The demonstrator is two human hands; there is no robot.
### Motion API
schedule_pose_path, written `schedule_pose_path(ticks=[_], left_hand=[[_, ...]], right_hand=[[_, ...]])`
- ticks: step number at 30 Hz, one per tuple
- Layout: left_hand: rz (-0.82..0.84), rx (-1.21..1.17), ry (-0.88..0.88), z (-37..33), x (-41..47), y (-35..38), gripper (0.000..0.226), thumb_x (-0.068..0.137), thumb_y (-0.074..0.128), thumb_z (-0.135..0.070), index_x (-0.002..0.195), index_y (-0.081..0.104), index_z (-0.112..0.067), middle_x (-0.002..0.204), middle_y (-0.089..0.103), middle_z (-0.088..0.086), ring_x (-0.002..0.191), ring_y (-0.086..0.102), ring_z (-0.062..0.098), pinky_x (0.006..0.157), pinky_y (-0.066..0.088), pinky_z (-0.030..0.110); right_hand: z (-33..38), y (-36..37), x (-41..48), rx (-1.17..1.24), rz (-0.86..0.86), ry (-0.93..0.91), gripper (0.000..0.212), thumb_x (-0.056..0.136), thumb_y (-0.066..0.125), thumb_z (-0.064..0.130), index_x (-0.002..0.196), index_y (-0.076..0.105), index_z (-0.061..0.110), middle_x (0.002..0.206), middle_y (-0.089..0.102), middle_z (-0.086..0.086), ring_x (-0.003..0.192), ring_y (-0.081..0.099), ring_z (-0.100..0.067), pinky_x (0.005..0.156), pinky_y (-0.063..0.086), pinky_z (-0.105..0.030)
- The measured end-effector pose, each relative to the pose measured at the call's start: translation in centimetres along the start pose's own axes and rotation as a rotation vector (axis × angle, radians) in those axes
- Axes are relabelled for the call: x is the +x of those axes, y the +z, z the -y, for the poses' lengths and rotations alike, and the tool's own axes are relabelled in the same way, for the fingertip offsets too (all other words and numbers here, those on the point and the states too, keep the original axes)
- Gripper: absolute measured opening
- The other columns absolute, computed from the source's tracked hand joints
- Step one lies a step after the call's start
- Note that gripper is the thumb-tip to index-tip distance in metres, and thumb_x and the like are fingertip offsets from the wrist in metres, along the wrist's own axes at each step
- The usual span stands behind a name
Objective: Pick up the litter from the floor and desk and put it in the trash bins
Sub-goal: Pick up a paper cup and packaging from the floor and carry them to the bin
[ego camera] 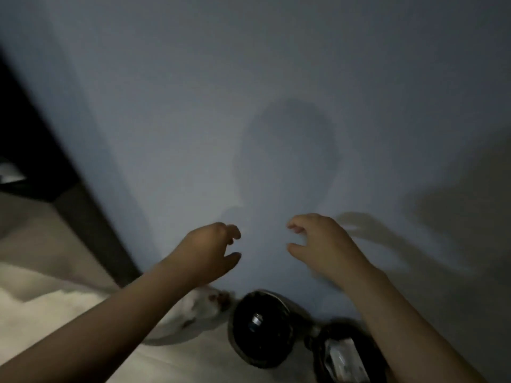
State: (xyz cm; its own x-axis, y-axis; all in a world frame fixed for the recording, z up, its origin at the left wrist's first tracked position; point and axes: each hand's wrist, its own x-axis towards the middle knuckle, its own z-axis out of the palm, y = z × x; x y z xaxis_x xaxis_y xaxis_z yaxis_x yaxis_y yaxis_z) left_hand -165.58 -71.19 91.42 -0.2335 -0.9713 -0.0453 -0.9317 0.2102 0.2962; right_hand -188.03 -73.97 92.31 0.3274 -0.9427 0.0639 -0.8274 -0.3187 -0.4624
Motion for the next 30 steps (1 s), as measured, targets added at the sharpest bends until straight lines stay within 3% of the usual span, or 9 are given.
schedule_pose_path(ticks=[7, 15, 21, 27, 30], left_hand=[[-0.309, 0.128, -0.321, 10.6, -23.0, -13.7, 0.035, 0.084, 0.062, -0.037, 0.117, 0.058, -0.026, 0.112, 0.062, -0.007, 0.098, 0.061, 0.013, 0.085, 0.048, 0.028], [-0.661, 0.335, -0.654, 15.8, -46.5, -27.6, 0.038, 0.083, 0.063, -0.038, 0.12, 0.058, -0.028, 0.113, 0.061, -0.009, 0.104, 0.059, 0.011, 0.089, 0.046, 0.025], [-0.815, 0.445, -0.83, 19.5, -56.7, -32.1, 0.041, 0.085, 0.063, -0.039, 0.123, 0.057, -0.027, 0.117, 0.059, -0.009, 0.103, 0.058, 0.007, 0.089, 0.049, 0.024], [-0.908, 0.52, -0.959, 25.7, -62.4, -35.9, 0.043, 0.084, 0.06, -0.043, 0.125, 0.052, -0.031, 0.12, 0.055, -0.014, 0.104, 0.055, 0.002, 0.087, 0.047, 0.018], [-0.918, 0.54, -1.021, 29.3, -64.0, -37.9, 0.044, 0.085, 0.06, -0.043, 0.126, 0.051, -0.03, 0.122, 0.055, -0.013, 0.107, 0.054, 0.002, 0.088, 0.047, 0.018]], right_hand=[[26.3, 1.4, -1.1, 0.051, -0.029, -0.478, 0.038, 0.081, 0.069, 0.03, 0.118, 0.063, 0.023, 0.111, 0.061, 0.007, 0.103, 0.057, -0.011, 0.091, 0.046, -0.029], [53.9, 1.9, -6.2, 0.185, -0.024, -0.941, 0.036, 0.081, 0.07, 0.033, 0.116, 0.065, 0.026, 0.112, 0.062, 0.008, 0.104, 0.058, -0.008, 0.089, 0.046, -0.026], [67.7, 4.3, -8.0, 0.268, -0.014, -1.171, 0.036, 0.079, 0.07, 0.033, 0.114, 0.066, 0.028, 0.112, 0.064, 0.008, 0.104, 0.06, -0.01, 0.09, 0.049, -0.031], [78.5, 7.6, -6.5, 0.351, -0.023, -1.35, 0.033, 0.082, 0.068, 0.031, 0.114, 0.066, 0.028, 0.106, 0.065, 0.011, 0.096, 0.058, -0.004, 0.078, 0.045, -0.015], [83.7, 9.2, -5.1, 0.401, -0.002, -1.413, 0.034, 0.082, 0.069, 0.032, 0.116, 0.065, 0.028, 0.106, 0.064, 0.01, 0.096, 0.06, -0.006, 0.081, 0.049, -0.02]])
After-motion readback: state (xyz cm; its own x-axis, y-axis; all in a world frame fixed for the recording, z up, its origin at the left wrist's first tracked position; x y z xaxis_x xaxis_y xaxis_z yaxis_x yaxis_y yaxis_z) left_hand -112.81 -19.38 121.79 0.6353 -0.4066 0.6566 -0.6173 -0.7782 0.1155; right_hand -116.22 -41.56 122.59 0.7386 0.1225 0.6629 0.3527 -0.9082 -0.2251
